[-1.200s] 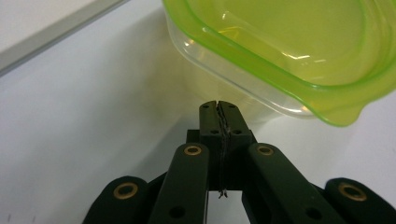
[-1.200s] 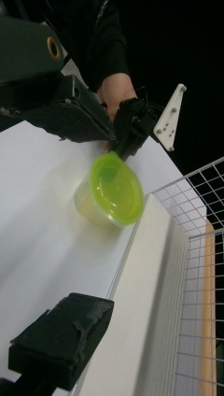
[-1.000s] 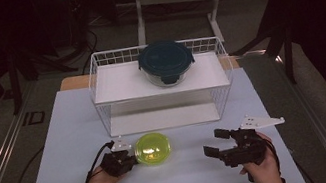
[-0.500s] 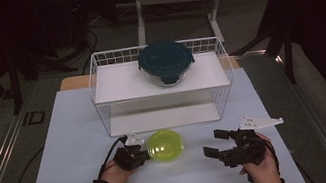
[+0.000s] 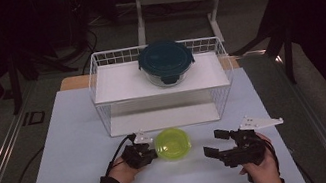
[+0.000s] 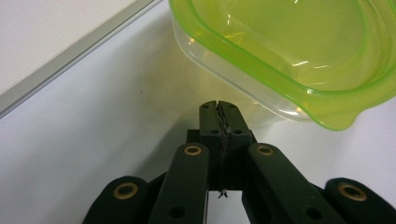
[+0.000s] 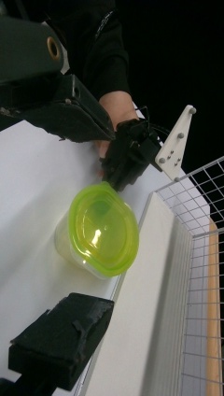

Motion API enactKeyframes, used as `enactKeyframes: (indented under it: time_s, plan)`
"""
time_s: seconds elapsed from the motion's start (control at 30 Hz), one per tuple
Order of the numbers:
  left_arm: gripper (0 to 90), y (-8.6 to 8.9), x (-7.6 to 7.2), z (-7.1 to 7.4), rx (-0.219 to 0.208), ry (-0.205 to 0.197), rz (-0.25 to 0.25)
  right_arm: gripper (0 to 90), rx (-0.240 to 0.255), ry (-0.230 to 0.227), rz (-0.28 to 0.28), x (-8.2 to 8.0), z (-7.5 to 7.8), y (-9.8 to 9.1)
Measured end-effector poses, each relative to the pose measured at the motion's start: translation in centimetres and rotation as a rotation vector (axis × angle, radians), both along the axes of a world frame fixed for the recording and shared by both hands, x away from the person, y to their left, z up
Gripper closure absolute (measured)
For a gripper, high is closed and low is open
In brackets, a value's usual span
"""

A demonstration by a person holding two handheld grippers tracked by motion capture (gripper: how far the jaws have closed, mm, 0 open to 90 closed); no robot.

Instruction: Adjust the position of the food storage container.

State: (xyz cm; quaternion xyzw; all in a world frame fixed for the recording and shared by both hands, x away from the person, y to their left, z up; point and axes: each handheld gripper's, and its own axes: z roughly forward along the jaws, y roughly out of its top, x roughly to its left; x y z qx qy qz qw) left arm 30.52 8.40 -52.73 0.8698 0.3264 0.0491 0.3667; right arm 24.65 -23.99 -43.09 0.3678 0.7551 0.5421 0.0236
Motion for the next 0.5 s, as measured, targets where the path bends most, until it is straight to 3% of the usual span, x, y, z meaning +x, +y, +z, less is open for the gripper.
enactKeyframes:
  time_s: [0.2,0.4,0.5]
  plan:
    - [88.6,-0.6,0.0,-0.2,-0.001,0.005,-0.008,15.5,-0.003,0.0,0.0,0.1,-0.1,0.0]
    - [87.7,0.1,-0.3,0.2,-0.027,0.02,-0.005,15.4,-0.004,0.0,0.0,0.0,0.0,0.0]
    - [80.6,0.9,-1.0,1.0,-0.05,0.015,-0.018,15.4,-0.01,-0.004,-0.002,0.0,-0.1,0.0]
